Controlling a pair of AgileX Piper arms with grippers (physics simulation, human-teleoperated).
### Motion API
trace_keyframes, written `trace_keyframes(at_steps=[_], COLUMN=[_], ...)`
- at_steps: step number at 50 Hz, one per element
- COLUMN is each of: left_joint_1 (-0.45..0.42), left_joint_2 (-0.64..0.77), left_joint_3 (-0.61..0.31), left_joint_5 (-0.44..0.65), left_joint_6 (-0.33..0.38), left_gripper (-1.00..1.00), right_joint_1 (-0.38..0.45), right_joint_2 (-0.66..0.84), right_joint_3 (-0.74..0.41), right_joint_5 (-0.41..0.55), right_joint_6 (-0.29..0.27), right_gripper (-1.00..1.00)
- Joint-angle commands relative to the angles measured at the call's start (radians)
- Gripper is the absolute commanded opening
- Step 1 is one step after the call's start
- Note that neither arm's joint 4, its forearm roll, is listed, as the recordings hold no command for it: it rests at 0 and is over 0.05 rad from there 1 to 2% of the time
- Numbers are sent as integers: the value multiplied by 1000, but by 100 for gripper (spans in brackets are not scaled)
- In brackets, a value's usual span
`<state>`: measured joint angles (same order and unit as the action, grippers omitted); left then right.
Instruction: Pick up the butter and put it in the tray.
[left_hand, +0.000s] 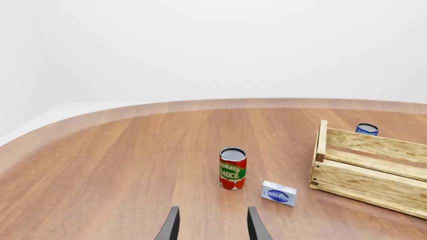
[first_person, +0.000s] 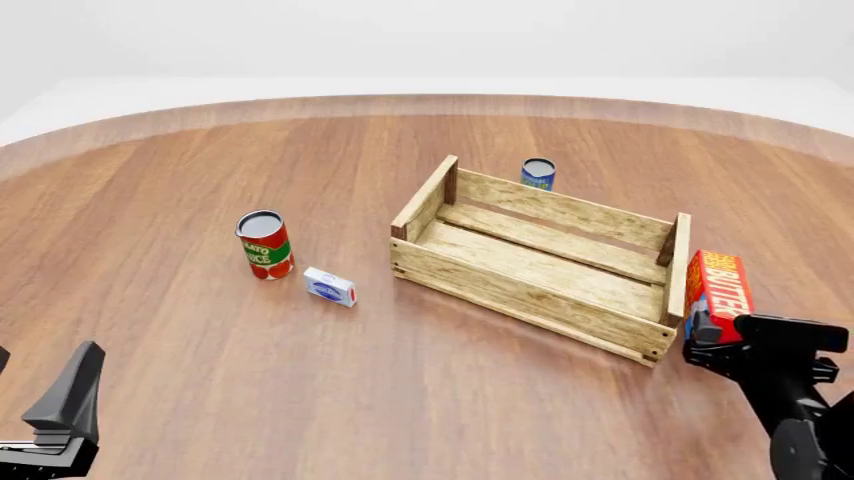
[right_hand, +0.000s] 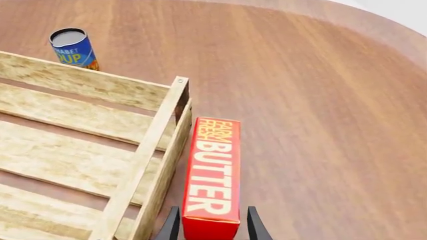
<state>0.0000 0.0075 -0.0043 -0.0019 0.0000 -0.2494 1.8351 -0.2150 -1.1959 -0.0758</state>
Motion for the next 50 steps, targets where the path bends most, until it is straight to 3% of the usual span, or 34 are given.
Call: trace_keyframes(at_steps=[1,3,4,25,50], left_joint_1=[0,0,0,0,0], left_joint_2=[0,0,0,0,0], left_joint_3=[0,0,0,0,0], left_joint_5=[0,0,0,0,0], left_joint_6=[0,0,0,0,0], left_gripper=[100,100,100,100,100], right_joint_1=[18,23,22,38,30], right_joint_2=[-6,-6,-5,-149,-685], right_joint_3=[3,4,6,67,135], right_joint_5=[1,0,-4,5,360], right_joint_6=[28,32,29,31,36], right_gripper=[100,100,-100,-100,-100])
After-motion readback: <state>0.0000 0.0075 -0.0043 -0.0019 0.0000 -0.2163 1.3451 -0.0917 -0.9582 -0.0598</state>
